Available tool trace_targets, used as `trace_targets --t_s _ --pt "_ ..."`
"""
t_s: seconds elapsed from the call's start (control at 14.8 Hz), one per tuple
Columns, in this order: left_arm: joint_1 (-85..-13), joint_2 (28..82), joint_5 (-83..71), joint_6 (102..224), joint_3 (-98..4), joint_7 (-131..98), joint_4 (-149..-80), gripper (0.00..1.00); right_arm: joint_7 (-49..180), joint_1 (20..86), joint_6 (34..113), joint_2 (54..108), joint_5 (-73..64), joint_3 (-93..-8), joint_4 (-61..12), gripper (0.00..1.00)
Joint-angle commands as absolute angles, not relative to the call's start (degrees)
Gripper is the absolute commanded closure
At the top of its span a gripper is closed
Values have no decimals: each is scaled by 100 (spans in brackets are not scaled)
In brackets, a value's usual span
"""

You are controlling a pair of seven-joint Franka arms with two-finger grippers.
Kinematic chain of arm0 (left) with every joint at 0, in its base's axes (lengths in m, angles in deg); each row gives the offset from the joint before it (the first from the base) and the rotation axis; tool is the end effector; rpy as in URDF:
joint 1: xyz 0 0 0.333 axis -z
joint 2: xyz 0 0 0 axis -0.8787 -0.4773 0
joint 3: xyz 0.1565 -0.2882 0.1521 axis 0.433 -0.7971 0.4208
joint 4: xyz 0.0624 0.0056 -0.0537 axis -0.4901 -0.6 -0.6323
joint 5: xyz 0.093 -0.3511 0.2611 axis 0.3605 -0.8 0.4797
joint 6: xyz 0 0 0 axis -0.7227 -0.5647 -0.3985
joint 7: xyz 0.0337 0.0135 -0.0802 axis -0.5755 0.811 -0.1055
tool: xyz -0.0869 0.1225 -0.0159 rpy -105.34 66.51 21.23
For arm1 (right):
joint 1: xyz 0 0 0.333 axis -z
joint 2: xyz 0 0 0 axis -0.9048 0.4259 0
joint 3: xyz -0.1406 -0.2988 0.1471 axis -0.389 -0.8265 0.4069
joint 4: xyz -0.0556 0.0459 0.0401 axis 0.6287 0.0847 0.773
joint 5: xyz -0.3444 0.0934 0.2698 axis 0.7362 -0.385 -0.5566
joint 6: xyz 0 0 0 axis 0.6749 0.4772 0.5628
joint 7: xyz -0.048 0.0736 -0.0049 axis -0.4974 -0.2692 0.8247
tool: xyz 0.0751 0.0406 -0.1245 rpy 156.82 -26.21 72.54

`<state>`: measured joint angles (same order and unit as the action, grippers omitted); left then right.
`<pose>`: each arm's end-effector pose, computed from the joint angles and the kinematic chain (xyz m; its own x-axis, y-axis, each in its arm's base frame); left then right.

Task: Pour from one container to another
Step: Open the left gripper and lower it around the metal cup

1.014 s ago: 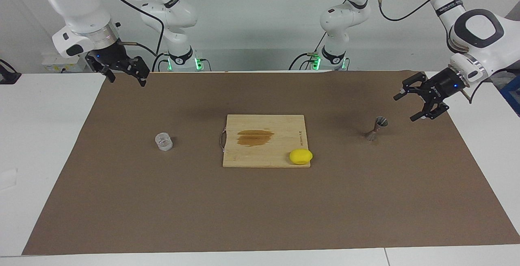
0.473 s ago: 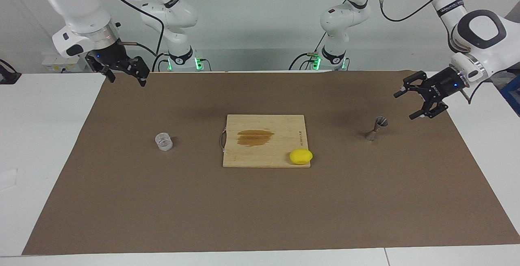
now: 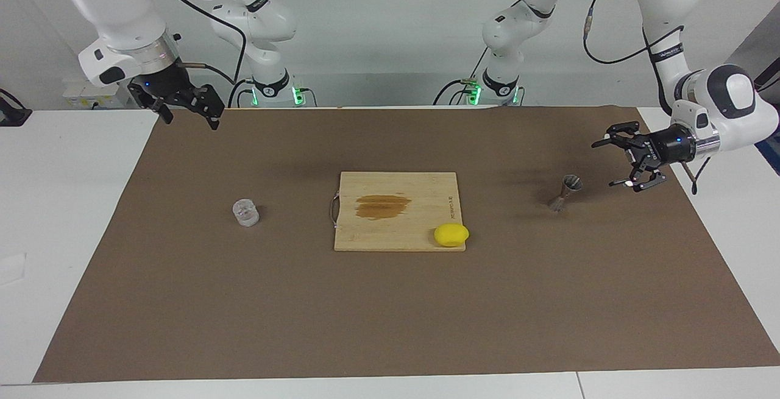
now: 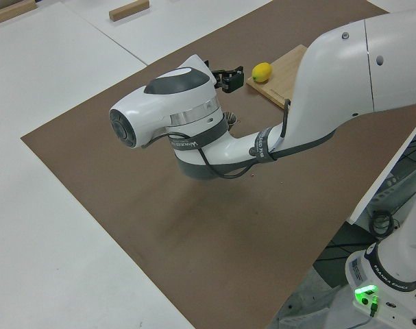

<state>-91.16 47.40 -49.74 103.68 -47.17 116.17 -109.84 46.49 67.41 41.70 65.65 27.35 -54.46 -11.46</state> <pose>0.6231 0.1437 0.4096 0.1738 -0.1625 0.9713 -0.9798 -0.1273 0.1540 0.5961 0.0037 0.6212 0.9826 -0.1717 -0.0703 -0.1693 -0.9848 0.0396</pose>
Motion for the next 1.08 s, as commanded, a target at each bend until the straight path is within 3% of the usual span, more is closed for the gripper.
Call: trace_targets --t_s 0.0,0.47,1.01 --pt "-9093 4684 -5551 10167 -4779 12216 -11030 0 4786 6805 4135 6555 2675 -5421 -1123 0" --pt "-9111 4026 -5475 10130 -4735 13166 -11047 0 4786 6813 4135 6555 2675 -5421 -1123 0" --pt "-8988 3893 -5009 10438 -4735 13446 -11267 0 4786 6805 4135 6555 2683 -5421 -1123 0"
